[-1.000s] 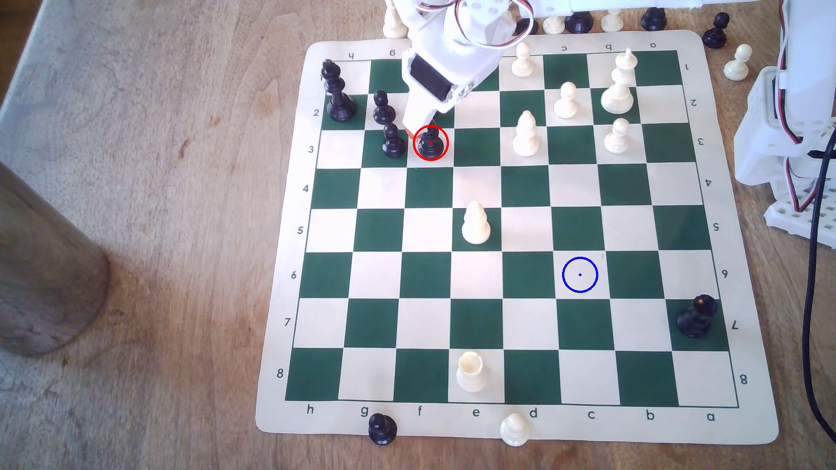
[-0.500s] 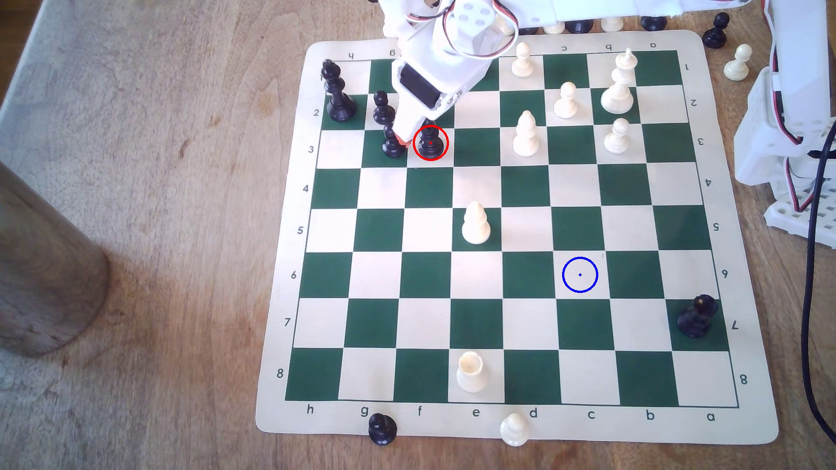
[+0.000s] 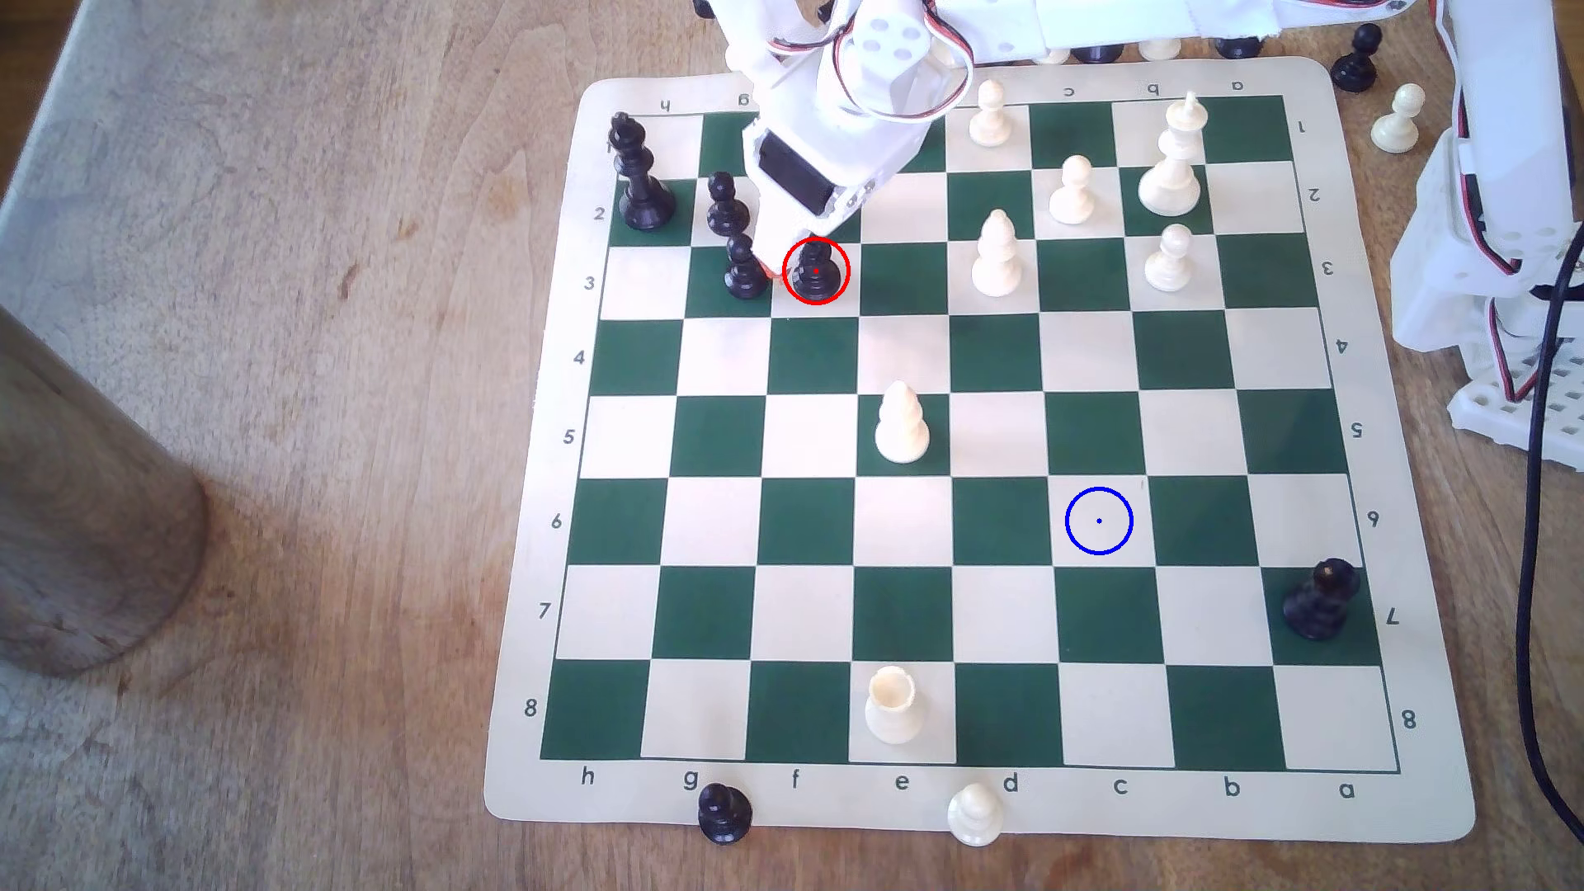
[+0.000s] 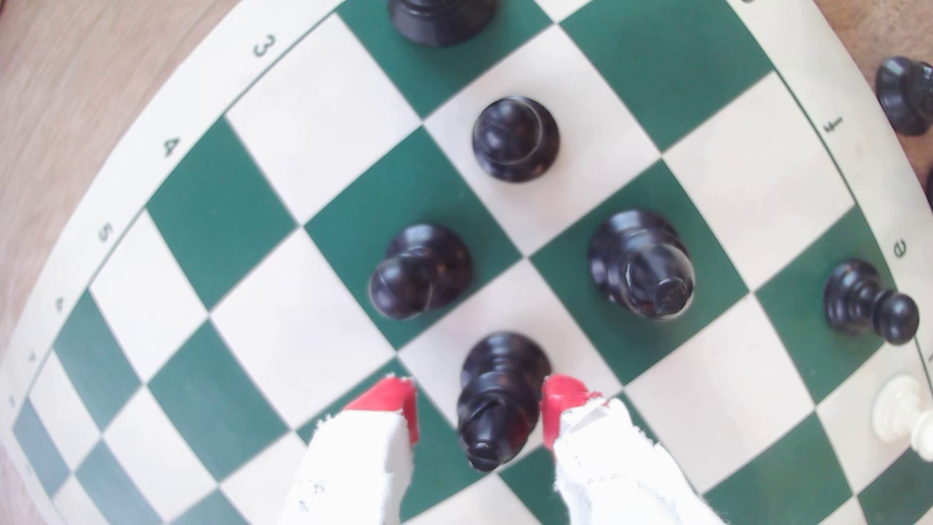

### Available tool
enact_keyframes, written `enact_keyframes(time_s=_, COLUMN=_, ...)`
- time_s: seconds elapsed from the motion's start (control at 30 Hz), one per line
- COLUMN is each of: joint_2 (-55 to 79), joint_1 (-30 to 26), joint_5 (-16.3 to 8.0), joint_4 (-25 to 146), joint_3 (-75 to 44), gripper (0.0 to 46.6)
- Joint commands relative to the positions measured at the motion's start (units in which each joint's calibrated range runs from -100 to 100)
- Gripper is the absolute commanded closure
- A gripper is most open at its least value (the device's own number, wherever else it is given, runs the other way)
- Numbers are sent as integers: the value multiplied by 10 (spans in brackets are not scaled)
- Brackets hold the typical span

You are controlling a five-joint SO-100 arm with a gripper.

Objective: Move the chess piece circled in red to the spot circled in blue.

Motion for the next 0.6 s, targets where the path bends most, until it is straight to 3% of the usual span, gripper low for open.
enact_keyframes(time_s=0.0, joint_2=-14, joint_1=-2, joint_5=-2, joint_4=-4, joint_3=-46, gripper=341)
enact_keyframes(time_s=0.37, joint_2=-10, joint_1=-6, joint_5=0, joint_4=1, joint_3=-45, gripper=463)
enact_keyframes(time_s=0.57, joint_2=-27, joint_1=-3, joint_5=-2, joint_4=-2, joint_3=-47, gripper=463)
